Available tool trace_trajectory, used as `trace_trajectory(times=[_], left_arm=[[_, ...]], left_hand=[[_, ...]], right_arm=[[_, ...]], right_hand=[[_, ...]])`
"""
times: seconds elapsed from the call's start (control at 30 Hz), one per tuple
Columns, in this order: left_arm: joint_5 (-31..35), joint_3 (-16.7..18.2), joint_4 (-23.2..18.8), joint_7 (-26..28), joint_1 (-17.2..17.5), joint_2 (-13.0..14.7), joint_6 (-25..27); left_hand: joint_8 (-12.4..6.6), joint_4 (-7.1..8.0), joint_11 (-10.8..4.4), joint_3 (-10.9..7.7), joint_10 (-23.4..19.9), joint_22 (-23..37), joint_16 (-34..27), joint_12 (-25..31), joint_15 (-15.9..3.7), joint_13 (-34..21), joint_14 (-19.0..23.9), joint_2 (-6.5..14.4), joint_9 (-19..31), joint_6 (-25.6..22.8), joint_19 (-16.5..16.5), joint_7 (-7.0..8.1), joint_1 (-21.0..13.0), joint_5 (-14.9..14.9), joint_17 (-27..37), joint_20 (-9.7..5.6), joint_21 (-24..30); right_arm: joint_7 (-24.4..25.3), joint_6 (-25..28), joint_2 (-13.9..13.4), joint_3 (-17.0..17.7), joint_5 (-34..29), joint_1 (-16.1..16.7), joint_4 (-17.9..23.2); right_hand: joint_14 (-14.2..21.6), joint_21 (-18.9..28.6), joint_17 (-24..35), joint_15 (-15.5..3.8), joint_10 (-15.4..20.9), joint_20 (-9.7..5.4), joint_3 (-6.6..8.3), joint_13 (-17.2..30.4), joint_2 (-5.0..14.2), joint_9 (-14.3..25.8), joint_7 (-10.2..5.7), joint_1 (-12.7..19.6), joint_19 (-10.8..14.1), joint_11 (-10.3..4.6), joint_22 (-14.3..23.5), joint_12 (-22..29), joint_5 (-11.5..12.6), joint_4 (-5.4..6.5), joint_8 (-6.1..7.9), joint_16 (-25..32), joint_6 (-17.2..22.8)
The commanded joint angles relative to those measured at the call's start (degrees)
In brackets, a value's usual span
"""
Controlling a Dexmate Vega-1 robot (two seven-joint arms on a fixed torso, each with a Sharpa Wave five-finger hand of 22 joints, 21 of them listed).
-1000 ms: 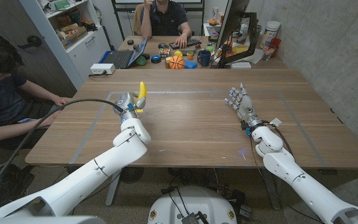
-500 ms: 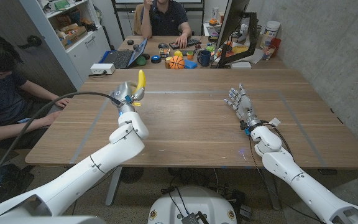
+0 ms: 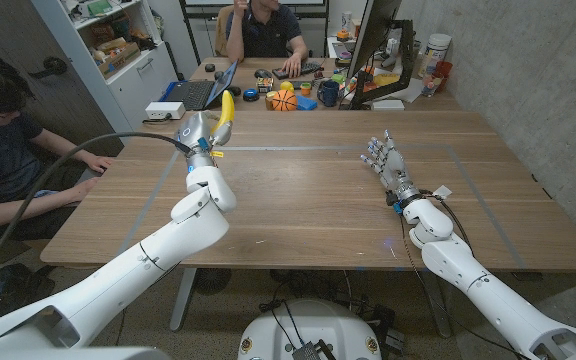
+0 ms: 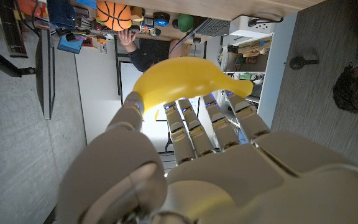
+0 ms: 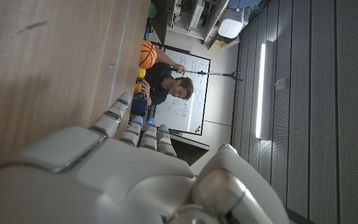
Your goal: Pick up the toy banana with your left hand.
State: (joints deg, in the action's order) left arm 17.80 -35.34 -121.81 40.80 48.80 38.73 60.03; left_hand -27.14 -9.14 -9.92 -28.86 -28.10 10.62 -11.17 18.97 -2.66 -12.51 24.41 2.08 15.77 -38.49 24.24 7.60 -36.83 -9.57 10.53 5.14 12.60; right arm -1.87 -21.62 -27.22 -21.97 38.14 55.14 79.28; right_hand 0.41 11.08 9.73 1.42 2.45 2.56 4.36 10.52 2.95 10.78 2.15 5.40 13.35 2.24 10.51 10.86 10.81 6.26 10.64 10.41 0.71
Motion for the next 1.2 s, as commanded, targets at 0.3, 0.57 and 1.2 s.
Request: trace_trajectory(times=[0.3,0.57,1.2], left_arm=[[5.24,0.32,-2.34,-1.90,-1.74,0.04,-1.34],[6.10,0.60,-2.05,-2.94,-1.68,-0.38,-1.43],[6.88,1.38,-0.65,-3.98,-1.31,-1.33,-2.31]], left_hand=[[-1.52,0.65,0.12,-0.38,-0.45,0.13,0.13,-0.18,-4.20,-0.11,0.23,0.08,0.10,-5.47,0.33,5.18,0.24,-0.44,0.26,-0.13,-0.19],[-1.47,0.69,0.17,-0.35,-0.47,0.13,0.14,-0.27,-4.24,-0.08,0.22,0.09,0.04,-5.52,0.31,5.18,0.28,-0.44,0.26,-0.15,-0.21],[-1.29,0.74,0.16,-0.33,-0.52,0.14,0.15,-0.50,-4.19,-0.06,0.23,0.16,-0.10,-5.50,0.32,5.19,0.31,-0.46,0.27,-0.13,-0.22]], right_arm=[[-0.50,-0.07,-0.29,0.20,-0.01,-0.87,-0.32],[-0.56,-0.13,-0.02,0.12,0.05,-1.05,-0.76],[-0.31,-0.20,0.31,-0.08,-0.22,-1.34,-1.20]], right_hand=[[-0.10,0.42,0.21,0.30,-0.26,0.46,-0.42,0.27,0.08,0.11,-0.05,0.33,0.12,0.46,0.12,0.36,0.28,-0.05,0.38,0.32,-0.36],[-0.05,0.42,0.21,0.28,-0.23,0.46,-0.46,0.26,0.10,0.11,-0.12,0.35,0.11,0.50,0.12,0.37,0.27,-0.05,0.40,0.35,-0.30],[-0.17,0.41,0.21,0.35,-0.24,0.53,-0.56,0.26,0.14,0.11,-0.07,0.41,0.04,0.39,0.12,0.36,0.26,-0.06,0.42,0.31,-0.25]])
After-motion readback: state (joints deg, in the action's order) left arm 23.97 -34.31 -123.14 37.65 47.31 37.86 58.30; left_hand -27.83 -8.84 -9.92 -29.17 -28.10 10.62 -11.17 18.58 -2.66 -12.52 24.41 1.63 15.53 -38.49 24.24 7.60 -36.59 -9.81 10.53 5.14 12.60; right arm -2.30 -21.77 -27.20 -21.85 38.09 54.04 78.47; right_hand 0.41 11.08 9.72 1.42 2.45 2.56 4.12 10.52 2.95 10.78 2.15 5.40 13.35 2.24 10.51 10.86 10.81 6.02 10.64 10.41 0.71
